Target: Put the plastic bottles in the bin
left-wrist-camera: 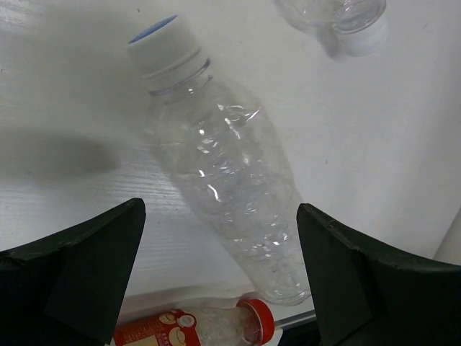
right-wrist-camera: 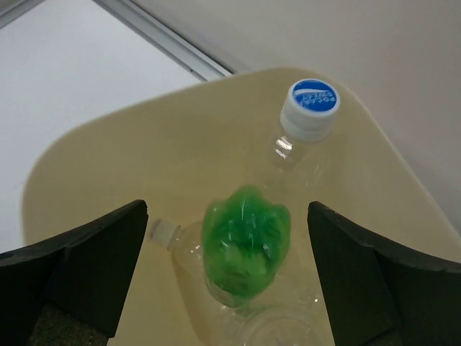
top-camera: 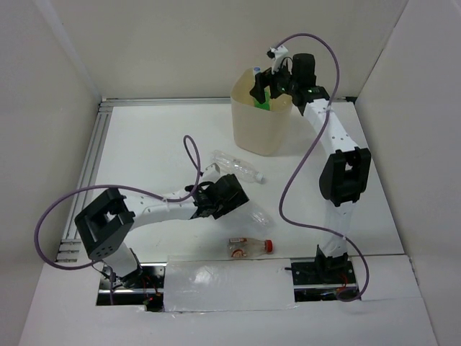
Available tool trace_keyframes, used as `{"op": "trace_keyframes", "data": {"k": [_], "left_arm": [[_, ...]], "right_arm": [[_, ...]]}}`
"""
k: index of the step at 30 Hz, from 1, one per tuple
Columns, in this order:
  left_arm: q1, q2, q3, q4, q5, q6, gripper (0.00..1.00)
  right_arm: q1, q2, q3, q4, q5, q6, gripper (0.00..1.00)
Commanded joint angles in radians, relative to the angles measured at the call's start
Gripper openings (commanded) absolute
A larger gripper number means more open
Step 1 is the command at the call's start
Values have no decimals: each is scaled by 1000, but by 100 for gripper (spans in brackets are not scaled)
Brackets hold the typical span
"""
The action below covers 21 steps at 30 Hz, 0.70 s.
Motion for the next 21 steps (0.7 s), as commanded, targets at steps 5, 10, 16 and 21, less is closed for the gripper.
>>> {"op": "trace_keyframes", "data": {"k": [5, 10, 16, 21], "left_arm": [[1, 77, 53, -43, -2, 13, 99], [1, 177, 151, -43, -11, 24, 99], [1, 299, 278, -57, 10, 70, 95], [1, 321, 266, -45, 42, 79, 68]], "right_arm": [[-91, -162, 86, 8, -127, 102, 99], [-205, -380, -117, -17, -282, 151, 99], [-277, -636, -395, -124, -414, 9, 99], [-345, -768, -613, -258, -502, -99, 99]]}}
